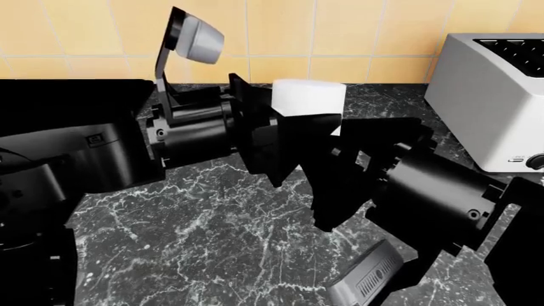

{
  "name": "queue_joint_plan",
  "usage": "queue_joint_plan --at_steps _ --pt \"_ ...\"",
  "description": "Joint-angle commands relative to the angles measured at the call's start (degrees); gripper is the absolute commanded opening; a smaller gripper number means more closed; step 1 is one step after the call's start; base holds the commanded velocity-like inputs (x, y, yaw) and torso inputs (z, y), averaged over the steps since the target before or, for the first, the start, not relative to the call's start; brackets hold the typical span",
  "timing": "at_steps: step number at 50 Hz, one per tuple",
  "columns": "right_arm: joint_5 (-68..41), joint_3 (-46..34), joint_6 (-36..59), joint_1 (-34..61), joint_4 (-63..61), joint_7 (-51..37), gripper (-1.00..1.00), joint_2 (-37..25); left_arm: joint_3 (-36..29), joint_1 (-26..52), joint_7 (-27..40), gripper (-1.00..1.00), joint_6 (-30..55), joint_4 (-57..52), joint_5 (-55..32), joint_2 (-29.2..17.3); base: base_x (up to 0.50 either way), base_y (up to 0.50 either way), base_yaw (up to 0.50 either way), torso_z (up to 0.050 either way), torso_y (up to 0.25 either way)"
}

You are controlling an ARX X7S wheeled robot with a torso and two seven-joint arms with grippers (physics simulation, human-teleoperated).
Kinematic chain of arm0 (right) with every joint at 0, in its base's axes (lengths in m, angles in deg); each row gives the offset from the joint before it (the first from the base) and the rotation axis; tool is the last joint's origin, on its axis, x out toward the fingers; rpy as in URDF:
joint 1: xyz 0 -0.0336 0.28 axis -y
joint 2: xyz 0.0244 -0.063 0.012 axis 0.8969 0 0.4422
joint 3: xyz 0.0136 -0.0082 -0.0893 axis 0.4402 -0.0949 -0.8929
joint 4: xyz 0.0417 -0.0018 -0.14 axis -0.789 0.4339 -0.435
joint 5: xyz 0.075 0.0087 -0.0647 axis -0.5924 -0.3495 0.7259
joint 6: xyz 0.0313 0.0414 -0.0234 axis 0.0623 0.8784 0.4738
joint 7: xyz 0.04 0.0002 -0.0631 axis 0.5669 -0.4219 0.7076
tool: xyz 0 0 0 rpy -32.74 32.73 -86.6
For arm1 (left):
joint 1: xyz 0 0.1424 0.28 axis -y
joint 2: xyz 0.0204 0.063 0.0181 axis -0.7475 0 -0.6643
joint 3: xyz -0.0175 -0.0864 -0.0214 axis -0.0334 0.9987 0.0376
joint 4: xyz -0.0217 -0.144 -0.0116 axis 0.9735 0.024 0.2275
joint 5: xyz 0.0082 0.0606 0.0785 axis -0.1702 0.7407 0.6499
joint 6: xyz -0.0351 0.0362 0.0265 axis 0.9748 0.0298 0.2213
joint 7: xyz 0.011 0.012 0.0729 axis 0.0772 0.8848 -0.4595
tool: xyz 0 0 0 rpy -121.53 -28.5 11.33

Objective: A wet mug is on the counter and needs to be dried. Pick it up and place it upside down in the open cabinet.

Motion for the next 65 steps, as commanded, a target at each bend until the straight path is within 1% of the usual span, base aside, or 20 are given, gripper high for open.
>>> queue_joint_plan --at_steps 1,2,3,24,44,52,56,60,65 --pt "0.74 1.35 -0.75 0.44 0.59 0.01 -1.00 -0.06 -0.23 0.53 -4.22 -1.00 -0.53 0.08 2.83 0.05 0.00 0.00 0.00 0.000 0.000" --pt "0.52 1.33 -0.84 0.42 0.64 0.15 -1.00 -0.10 -0.24 0.60 -4.19 -1.00 -0.54 0.08 2.77 0.03 0.00 0.00 0.00 0.000 0.000" --pt "0.26 1.30 -0.84 0.36 0.71 0.36 1.00 -0.17 -0.25 0.67 -4.10 -1.00 -0.51 0.05 2.67 0.01 0.00 0.00 0.00 0.000 0.000" --pt "-2.02 -0.35 -0.94 -3.18 -0.70 1.31 1.00 -1.59 -0.81 1.79 -4.84 -1.00 -1.63 0.32 3.42 -0.86 0.00 0.00 0.00 0.000 0.000" --pt "-1.18 -1.40 0.99 -7.14 -3.26 1.44 1.00 -2.96 -0.05 9.86 -5.25 -1.00 -2.85 4.02 5.03 -2.12 0.00 0.00 0.00 0.001 0.001" --pt "-2.20 -1.19 2.62 -8.22 -3.39 1.86 1.00 -2.86 0.74 13.32 -4.35 -1.00 -2.92 4.23 4.95 -2.97 0.00 0.00 0.00 0.000 0.000" --pt "-4.41 -1.17 4.96 -9.72 -3.51 2.39 1.00 -2.66 1.37 14.32 -3.85 -1.00 -3.62 3.56 5.33 -3.55 0.00 0.00 0.00 0.000 0.000" --pt "-8.49 -0.68 10.47 -12.34 -4.26 3.19 1.00 -2.93 1.85 14.60 -3.51 -1.00 -4.04 2.18 5.56 -4.49 0.00 0.00 0.00 0.000 0.000" --pt "-17.73 2.41 24.87 -18.31 -7.19 1.06 1.00 -1.72 2.03 13.84 -3.54 -1.00 -5.16 -0.63 6.93 -5.97 0.00 0.00 0.00 0.000 0.002"
